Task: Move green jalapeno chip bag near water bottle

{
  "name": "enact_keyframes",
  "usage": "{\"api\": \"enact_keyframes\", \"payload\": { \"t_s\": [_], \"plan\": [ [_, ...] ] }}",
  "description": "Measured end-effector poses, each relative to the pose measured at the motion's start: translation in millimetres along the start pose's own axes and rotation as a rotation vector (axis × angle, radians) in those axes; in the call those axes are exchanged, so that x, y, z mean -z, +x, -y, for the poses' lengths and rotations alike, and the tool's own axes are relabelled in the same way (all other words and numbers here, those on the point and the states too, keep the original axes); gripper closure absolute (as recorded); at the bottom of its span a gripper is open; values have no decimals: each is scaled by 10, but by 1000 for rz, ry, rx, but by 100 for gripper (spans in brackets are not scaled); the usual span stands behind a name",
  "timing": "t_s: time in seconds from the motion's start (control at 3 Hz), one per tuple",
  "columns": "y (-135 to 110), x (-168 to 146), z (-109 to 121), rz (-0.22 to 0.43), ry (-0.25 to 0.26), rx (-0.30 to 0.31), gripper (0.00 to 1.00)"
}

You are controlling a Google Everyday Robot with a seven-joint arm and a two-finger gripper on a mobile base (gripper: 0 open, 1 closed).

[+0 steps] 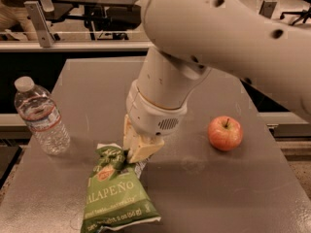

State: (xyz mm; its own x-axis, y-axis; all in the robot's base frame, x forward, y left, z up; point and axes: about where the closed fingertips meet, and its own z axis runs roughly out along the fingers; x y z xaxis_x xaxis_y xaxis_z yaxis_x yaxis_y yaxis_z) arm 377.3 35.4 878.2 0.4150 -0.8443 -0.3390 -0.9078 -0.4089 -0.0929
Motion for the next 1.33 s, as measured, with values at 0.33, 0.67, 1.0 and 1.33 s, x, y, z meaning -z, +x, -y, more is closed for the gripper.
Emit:
{"api": "enact_keyframes", "payload": {
  "t_s": [0.33, 0.67, 1.0, 1.33],
  "plan": [
    [-144, -28, 238, 21, 9, 8, 100],
    [-206, -50, 475, 30, 26, 0, 100],
    [-219, -61, 684, 30, 55, -16, 85],
    [-203, -74, 871, 31, 74, -47, 62]
  ]
}}
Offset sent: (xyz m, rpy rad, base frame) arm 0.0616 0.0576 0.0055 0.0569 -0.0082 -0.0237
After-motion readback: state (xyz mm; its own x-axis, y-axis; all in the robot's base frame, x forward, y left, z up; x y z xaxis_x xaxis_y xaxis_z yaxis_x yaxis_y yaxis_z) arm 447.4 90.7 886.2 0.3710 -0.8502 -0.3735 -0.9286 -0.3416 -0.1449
